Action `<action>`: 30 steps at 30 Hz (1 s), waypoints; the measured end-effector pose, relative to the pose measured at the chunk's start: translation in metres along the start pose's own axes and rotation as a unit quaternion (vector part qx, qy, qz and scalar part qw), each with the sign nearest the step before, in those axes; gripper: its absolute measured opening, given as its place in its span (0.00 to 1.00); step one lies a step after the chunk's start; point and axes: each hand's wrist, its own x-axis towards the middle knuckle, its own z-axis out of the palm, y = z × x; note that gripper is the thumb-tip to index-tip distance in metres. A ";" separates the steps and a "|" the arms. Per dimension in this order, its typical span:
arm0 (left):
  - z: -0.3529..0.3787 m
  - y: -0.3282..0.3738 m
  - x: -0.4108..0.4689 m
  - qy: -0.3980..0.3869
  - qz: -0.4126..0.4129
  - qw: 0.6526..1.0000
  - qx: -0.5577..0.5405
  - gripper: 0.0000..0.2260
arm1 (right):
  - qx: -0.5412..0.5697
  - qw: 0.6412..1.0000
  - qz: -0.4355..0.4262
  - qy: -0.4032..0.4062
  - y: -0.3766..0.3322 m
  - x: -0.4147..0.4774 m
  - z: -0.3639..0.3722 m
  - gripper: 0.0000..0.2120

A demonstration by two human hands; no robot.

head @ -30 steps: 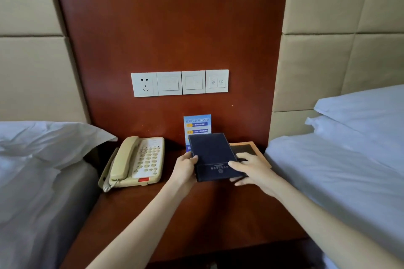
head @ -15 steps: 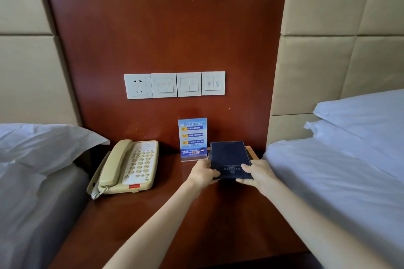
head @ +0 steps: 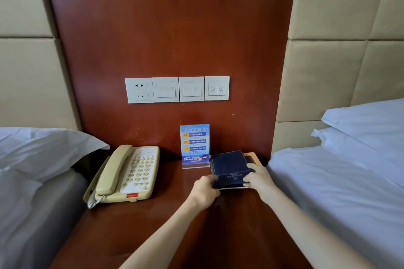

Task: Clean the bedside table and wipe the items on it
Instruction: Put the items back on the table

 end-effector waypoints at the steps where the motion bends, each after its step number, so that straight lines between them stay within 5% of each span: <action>1: 0.001 -0.001 -0.001 -0.006 0.000 1.000 0.002 0.24 | -0.035 0.999 -0.020 0.004 0.002 -0.002 0.001 0.28; 11: -0.002 -0.005 -0.005 -0.024 0.011 1.000 -0.005 0.25 | -0.184 0.981 -0.060 -0.007 0.012 -0.005 0.008 0.29; 22: -0.036 -0.010 -0.035 -0.008 0.041 0.999 -0.002 0.16 | -0.168 0.976 -0.129 0.039 -0.011 -0.029 0.018 0.20; 30: -0.095 -0.020 -0.075 -0.007 0.023 0.999 -0.037 0.11 | -0.096 0.984 -0.150 -0.019 -0.034 -0.064 0.050 0.14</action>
